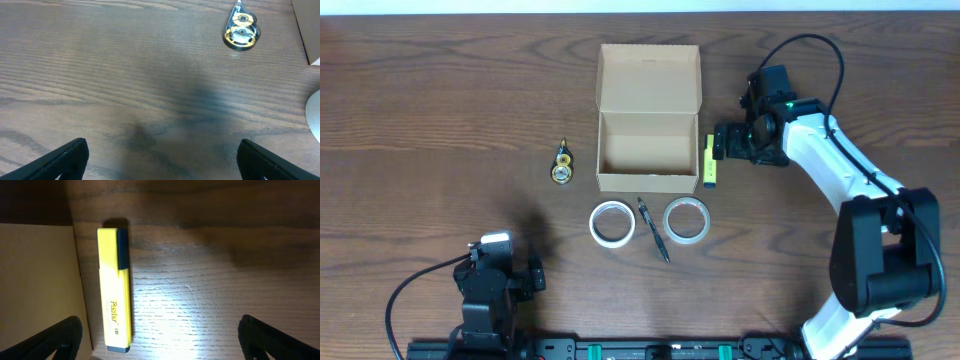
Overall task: Pack container
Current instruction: 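Reach the right gripper to the yellow highlighter and grasp it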
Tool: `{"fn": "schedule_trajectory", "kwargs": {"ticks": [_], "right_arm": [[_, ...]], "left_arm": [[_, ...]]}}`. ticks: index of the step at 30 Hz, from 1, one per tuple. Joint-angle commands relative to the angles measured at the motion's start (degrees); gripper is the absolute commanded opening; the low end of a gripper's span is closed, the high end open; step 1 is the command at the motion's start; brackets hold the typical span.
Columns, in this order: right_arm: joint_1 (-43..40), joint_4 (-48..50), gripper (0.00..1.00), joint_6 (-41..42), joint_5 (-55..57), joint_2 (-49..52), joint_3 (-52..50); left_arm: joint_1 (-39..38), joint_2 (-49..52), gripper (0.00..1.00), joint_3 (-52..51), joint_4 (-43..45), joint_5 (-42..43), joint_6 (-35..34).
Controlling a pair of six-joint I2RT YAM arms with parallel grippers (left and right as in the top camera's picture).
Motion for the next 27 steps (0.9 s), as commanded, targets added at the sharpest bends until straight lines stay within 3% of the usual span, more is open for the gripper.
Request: {"fn": "schedule_trajectory", "kwargs": {"ticks": [1, 10, 20, 27], "right_arm": [[0.5, 0.83, 0.99, 0.96, -1.22, 1.95, 1.09], [1.88, 4.52, 0.97, 2.34, -3.76, 5.62, 1.07], [3.87, 5.68, 0.84, 4.83, -1.44, 7.85, 1.07], [3.87, 5.66, 0.54, 4.81, -0.24, 8.0, 1.05]], "left_arm": [[0.04, -0.33, 0.95, -1.09, -0.76, -0.37, -0.02], [0.04, -0.33, 0.95, -1.09, -0.76, -0.37, -0.02], [0.04, -0.33, 0.95, -1.09, -0.76, -0.37, -0.02], [0.04, -0.33, 0.95, -1.09, -0.76, -0.37, -0.02]]}}
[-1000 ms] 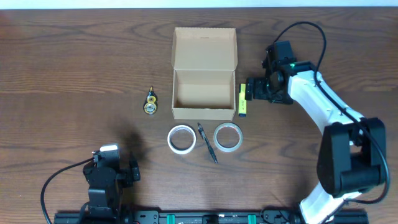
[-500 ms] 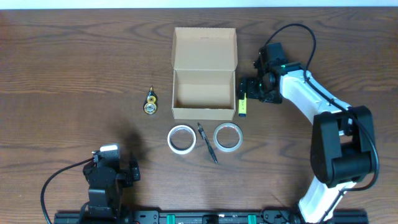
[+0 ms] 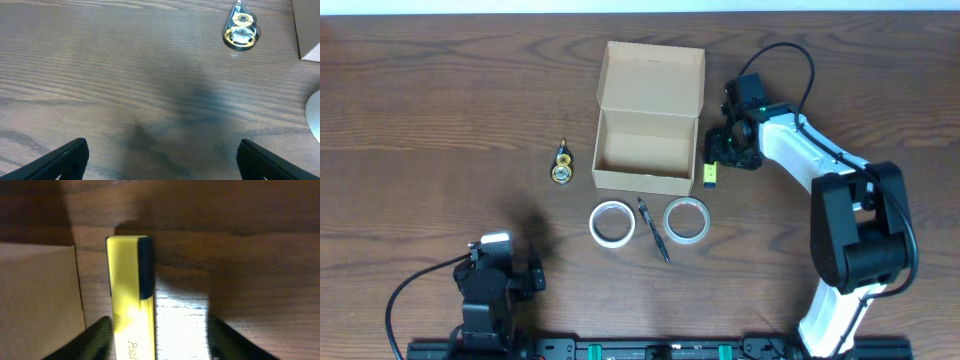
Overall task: Pack container
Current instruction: 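Reach the right gripper to the yellow highlighter and grasp it, then lift the highlighter with the right gripper and drop it into the box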
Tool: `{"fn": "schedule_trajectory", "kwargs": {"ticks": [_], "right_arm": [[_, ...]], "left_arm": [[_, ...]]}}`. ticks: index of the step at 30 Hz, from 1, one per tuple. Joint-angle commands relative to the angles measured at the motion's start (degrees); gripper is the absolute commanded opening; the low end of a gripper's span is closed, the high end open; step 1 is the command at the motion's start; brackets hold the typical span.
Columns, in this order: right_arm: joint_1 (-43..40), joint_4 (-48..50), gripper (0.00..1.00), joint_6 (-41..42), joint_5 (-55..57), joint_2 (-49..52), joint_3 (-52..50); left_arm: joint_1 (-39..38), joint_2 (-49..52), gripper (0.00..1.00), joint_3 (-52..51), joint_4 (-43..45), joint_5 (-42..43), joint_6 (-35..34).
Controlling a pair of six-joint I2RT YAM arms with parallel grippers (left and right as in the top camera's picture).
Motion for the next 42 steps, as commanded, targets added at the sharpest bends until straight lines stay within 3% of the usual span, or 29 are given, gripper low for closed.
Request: {"fn": "schedule_trajectory", "kwargs": {"ticks": [1, 19, 26, 31, 36, 42], "right_arm": [[0.55, 0.0, 0.52, 0.33, 1.01, 0.61, 0.83], [0.48, -3.19, 0.02, -0.59, 8.66, 0.35, 0.37], [0.5, -7.67, 0.04, -0.79, 8.9, -5.66, 0.7], [1.03, -12.33, 0.01, -2.03, 8.37, -15.67, 0.7], [5.88, -12.96, 0.01, -3.96, 8.24, -24.63, 0.72], [12.81, -7.74, 0.01, -4.42, 8.22, -25.53, 4.09]], "left_arm": [[0.04, -0.33, 0.95, -1.09, -0.76, -0.37, -0.02], [0.04, -0.33, 0.95, -1.09, -0.76, -0.37, -0.02], [0.04, -0.33, 0.95, -1.09, -0.76, -0.37, -0.02], [0.04, -0.33, 0.95, -1.09, -0.76, -0.37, -0.02], [0.04, -0.33, 0.95, -1.09, -0.76, -0.37, -0.02], [0.04, -0.33, 0.96, -1.09, -0.76, -0.37, -0.02]]}}
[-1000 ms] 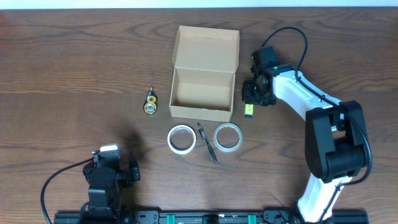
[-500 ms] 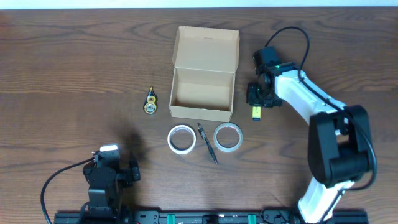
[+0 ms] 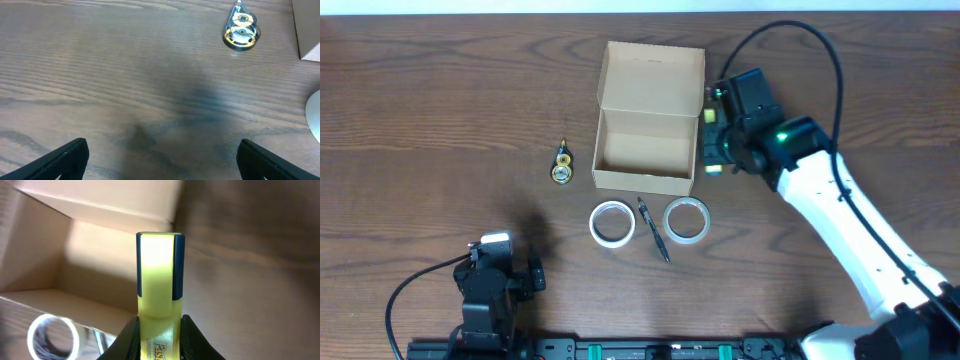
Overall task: Pack container
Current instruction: 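Lift the highlighter with the right gripper and drop it into the box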
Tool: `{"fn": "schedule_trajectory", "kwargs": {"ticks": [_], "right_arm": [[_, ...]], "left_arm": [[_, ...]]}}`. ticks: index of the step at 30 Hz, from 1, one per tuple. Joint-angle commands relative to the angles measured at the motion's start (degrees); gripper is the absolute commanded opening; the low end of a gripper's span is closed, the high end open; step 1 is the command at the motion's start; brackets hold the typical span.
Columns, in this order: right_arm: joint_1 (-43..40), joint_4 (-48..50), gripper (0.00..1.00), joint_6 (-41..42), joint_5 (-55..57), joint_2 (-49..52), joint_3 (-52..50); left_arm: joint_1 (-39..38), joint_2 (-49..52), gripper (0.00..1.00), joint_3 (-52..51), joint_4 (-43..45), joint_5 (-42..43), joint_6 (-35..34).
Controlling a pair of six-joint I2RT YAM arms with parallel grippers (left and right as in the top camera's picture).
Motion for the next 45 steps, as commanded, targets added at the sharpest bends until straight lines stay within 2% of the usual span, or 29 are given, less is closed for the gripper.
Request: {"fn": "schedule_trajectory", "kwargs": {"ticks": [1, 6, 13, 26, 45], "right_arm": [[2.25, 3.32, 0.01, -1.01, 0.37, 0.07, 2.56], [4.2, 10.21, 0.01, -1.05, 0.28, 5.44, 4.96], [6.62, 10.1, 0.01, -4.24, 0.17, 15.74, 8.98], [7.82, 8.0, 0.01, -17.11, 1.07, 17.42, 8.81], [8.04, 8.85, 0.02, -21.75, 0.79, 26.49, 8.81]], "left_arm": [[0.04, -0.33, 0.95, -1.09, -0.76, -0.37, -0.02], [0.04, -0.33, 0.95, -1.09, -0.76, -0.37, -0.02], [0.04, -0.33, 0.95, -1.09, -0.76, -0.37, -0.02], [0.04, -0.33, 0.95, -1.09, -0.76, -0.37, -0.02], [0.04, -0.33, 0.95, -1.09, -0.76, -0.37, -0.02]]}}
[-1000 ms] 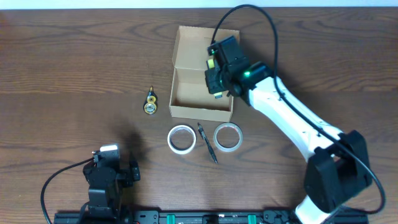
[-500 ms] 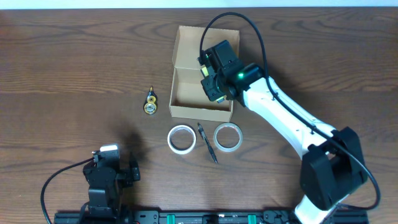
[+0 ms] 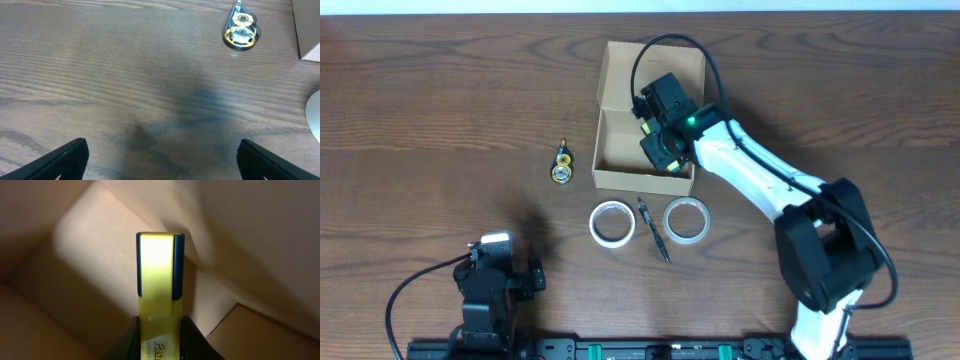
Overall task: Pack container
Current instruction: 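Lift the highlighter with the right gripper and drop it into the box, then move the right gripper to the right clear tape roll and grasp it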
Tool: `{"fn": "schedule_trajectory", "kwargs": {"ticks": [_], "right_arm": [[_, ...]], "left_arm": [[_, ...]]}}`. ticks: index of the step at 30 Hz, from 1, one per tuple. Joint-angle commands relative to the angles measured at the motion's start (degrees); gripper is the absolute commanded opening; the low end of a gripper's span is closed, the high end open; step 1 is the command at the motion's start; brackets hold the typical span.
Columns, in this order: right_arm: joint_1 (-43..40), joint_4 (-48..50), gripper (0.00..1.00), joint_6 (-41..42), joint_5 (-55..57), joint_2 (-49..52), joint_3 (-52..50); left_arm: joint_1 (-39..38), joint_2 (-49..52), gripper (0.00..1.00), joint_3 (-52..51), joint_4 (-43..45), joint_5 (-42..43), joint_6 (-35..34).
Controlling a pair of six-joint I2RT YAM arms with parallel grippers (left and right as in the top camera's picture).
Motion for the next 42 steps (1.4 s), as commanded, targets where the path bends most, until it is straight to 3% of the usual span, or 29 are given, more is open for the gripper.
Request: {"fn": "schedule_trajectory", "kwargs": {"ticks": [1, 17, 27, 33, 37, 42], "right_arm": [[0.9, -0.04, 0.02, -1.4, 0.2, 1.44, 1.03], [0.9, 1.44, 0.42, -1.55, 0.2, 1.46, 1.03], [0.9, 5.09, 0.41, -1.53, -0.52, 1.18, 1.62], [0.9, 4.59, 0.4, -1.53, -2.32, -0.98, 7.93], [0.87, -0.37, 0.43, -0.81, -2.23, -4.61, 11.89], [0.87, -14.49, 0.54, 6.95, -1.51, -14.43, 14.08]], "left_arm": [[0.04, -0.33, 0.96, -1.09, -0.76, -0.37, 0.0], [0.04, -0.33, 0.95, -1.09, -0.76, -0.37, -0.02], [0.04, -0.33, 0.95, -1.09, -0.76, -0.37, 0.0], [0.04, -0.33, 0.95, -1.09, -0.76, -0.37, -0.02], [0.04, -0.33, 0.96, -1.09, -0.76, -0.37, -0.02], [0.04, -0.33, 0.95, -1.09, -0.76, -0.37, -0.02]]}}
